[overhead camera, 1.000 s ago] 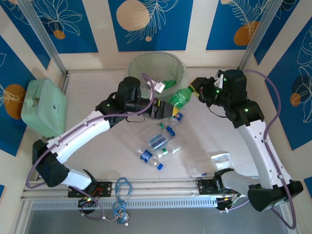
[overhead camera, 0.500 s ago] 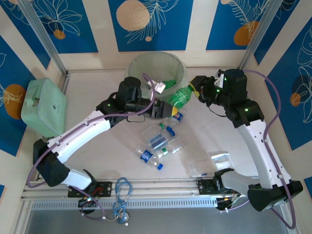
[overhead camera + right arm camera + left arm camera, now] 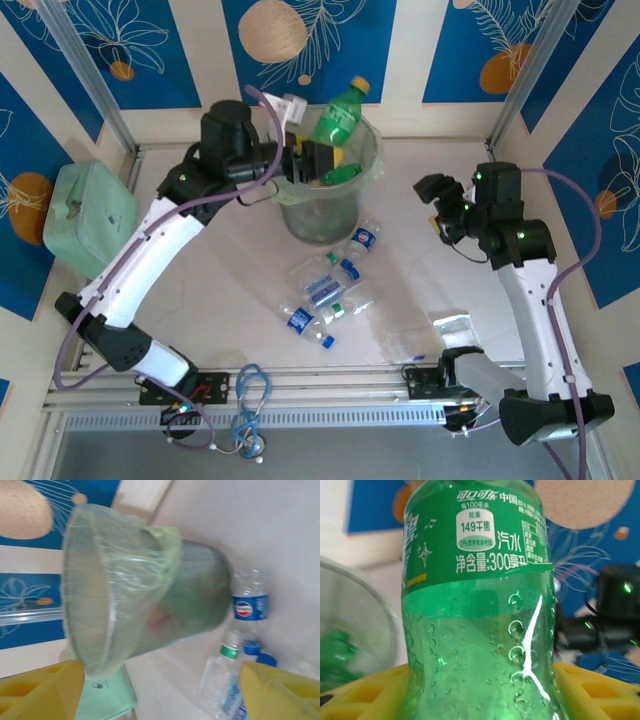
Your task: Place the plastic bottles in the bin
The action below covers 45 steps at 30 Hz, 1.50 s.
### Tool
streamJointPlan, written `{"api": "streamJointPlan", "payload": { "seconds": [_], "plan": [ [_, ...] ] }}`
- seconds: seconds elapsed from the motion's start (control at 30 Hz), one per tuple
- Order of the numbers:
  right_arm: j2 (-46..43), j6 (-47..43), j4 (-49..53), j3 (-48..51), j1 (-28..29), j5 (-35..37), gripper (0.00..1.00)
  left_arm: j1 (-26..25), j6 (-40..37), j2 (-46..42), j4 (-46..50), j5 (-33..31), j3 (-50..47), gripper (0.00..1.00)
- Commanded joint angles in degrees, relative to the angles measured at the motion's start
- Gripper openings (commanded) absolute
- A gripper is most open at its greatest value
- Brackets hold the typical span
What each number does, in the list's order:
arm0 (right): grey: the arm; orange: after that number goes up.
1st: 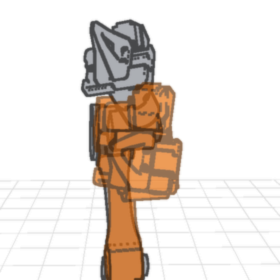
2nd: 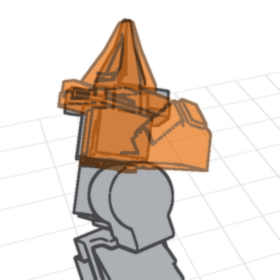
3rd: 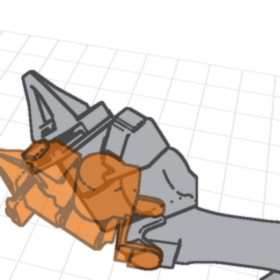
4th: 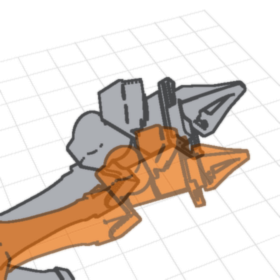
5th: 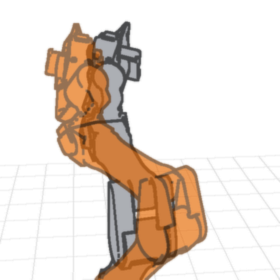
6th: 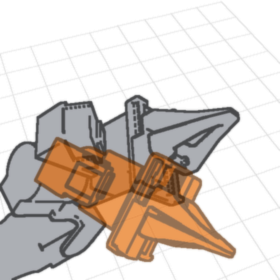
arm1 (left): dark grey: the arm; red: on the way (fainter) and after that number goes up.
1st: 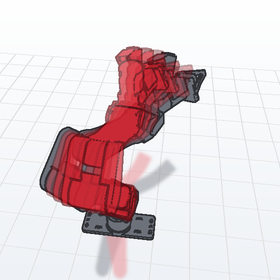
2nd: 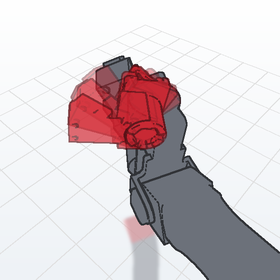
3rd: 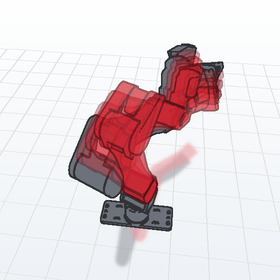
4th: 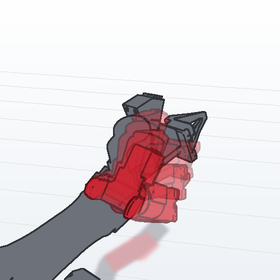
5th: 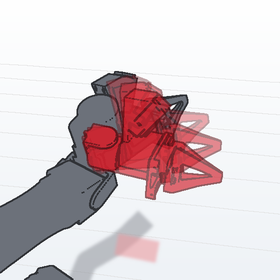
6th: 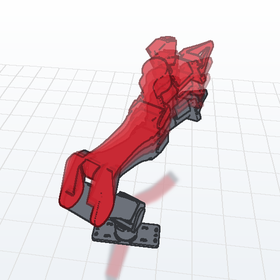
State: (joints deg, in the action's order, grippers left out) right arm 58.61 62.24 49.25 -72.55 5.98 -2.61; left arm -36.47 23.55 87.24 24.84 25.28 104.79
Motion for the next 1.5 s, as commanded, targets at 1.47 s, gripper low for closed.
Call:
{"api": "streamJointPlan", "payload": {
  "seconds": [1.47],
  "plan": [
    [30.1, -6.5, -12.2, 7.1, 2.3, -7.5, 0.82, 8.7, 8.8, -18.5, -3.2, -11.1, -28.5, 0.88]
  ]
}}
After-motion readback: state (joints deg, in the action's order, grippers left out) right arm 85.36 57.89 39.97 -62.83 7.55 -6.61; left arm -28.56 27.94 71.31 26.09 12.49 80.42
